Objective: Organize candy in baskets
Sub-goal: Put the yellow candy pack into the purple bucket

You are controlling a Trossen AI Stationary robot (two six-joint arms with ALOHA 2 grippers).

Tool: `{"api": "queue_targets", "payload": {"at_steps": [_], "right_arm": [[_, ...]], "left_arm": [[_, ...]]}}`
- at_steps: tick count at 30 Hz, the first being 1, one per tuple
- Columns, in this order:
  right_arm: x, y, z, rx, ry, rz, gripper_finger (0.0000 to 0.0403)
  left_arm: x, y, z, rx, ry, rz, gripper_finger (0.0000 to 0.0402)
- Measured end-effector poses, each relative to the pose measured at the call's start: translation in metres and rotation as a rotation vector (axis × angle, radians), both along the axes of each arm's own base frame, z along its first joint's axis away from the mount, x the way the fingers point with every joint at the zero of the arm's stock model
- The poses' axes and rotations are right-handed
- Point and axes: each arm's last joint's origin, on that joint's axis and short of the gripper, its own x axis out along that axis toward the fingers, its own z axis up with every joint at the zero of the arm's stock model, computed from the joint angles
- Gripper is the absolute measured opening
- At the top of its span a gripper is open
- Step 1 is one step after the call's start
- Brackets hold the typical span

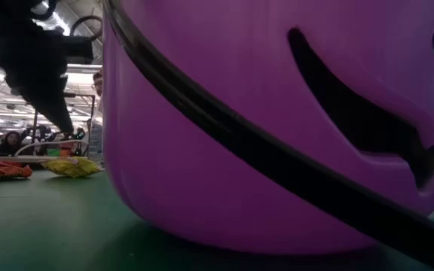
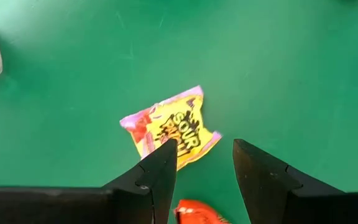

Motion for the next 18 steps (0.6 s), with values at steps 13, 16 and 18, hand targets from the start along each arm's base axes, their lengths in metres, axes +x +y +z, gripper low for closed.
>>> {"api": "queue_targets", "payload": {"at_steps": [13,16,18], "right_arm": [[0.009,0.003,-0.005,0.011,-0.037,-0.017,0.0223],[0.009,0.003,-0.006,0.009,-0.033,-0.017,0.0223],[0.009,0.003,-0.006,0.01,-0.033,-0.017,0.0223]], "left_arm": [[0.018,-0.003,-0.04,0.117,0.257,-0.121,0.015],[0.019,-0.003,-0.046,0.143,0.28,-0.123,0.015],[0.02,-0.003,-0.049,0.154,0.296,-0.122,0.015]]}}
